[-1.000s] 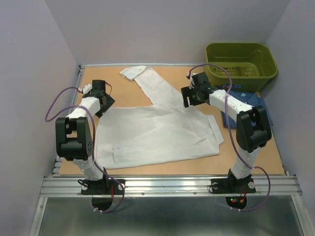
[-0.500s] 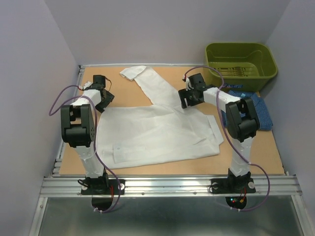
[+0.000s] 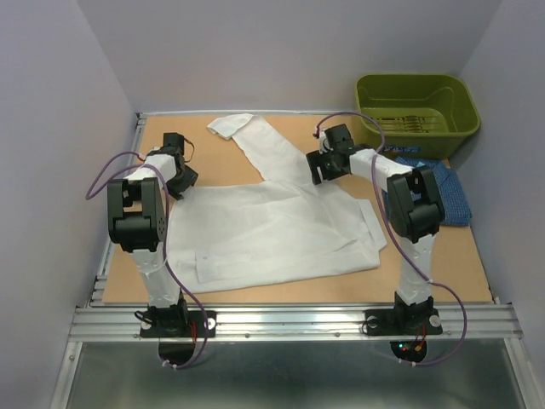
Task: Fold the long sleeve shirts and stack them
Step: Fold the shirt
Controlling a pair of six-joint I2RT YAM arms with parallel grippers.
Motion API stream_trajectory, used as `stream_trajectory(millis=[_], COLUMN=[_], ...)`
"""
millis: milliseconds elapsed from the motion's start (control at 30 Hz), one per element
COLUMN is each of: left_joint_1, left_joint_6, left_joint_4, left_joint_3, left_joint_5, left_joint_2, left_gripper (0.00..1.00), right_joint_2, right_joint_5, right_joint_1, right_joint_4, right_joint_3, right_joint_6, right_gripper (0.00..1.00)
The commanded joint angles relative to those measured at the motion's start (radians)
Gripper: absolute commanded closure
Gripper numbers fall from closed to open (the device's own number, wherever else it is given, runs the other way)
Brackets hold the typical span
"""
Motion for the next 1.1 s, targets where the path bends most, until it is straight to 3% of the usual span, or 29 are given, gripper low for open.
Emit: stream_trajectory(millis=[0, 100, 333, 467, 667, 700, 867, 933, 1067], left_joint_1=[0.006, 0.009, 0.009, 0.007, 0.007, 0.009, 0.007, 0.009, 0.007], left_joint_6=[0.017, 0.036, 0.075, 0.095, 0.114, 0.121, 0.143, 0.148, 0.167], left_joint_4=[-0.101, -0.128, -0.155, -0.159, -0.149, -0.148, -0.145, -0.147, -0.152], left_joint_3=[0.047, 0.078, 0.092, 0.085, 0.069, 0.067, 0.065, 0.067, 0.069], left_joint_5=[-0.04, -0.072, -0.095, -0.122, -0.126, -0.129, -0.148, -0.166, -0.201], left_joint_2=[0.002, 0.025, 0.056, 0.058, 0.058, 0.058, 0.058, 0.054, 0.042], left_gripper=[0.37, 0.44, 0.76, 0.83, 0.87, 0.87, 0.87, 0.87, 0.88], right_joint_2=[0.026, 0.043, 0.091, 0.114, 0.143, 0.143, 0.157, 0.16, 0.163], right_joint_5=[0.009, 0.01, -0.025, -0.027, -0.045, -0.048, -0.047, -0.039, -0.002], right_joint_1=[-0.004, -0.004, -0.004, -0.004, -0.004, -0.004, -0.004, -0.004, -0.005], right_joint_4=[0.045, 0.05, 0.053, 0.055, 0.053, 0.053, 0.053, 0.053, 0.051], right_joint_3=[0.081, 0.108, 0.154, 0.161, 0.14, 0.137, 0.146, 0.155, 0.177], right_joint_6=[-0.024, -0.029, -0.038, -0.029, -0.026, -0.023, -0.023, -0.026, -0.036], right_gripper=[0.23, 0.23, 0.23, 0.23, 0.3, 0.33, 0.66, 0.97, 0.97])
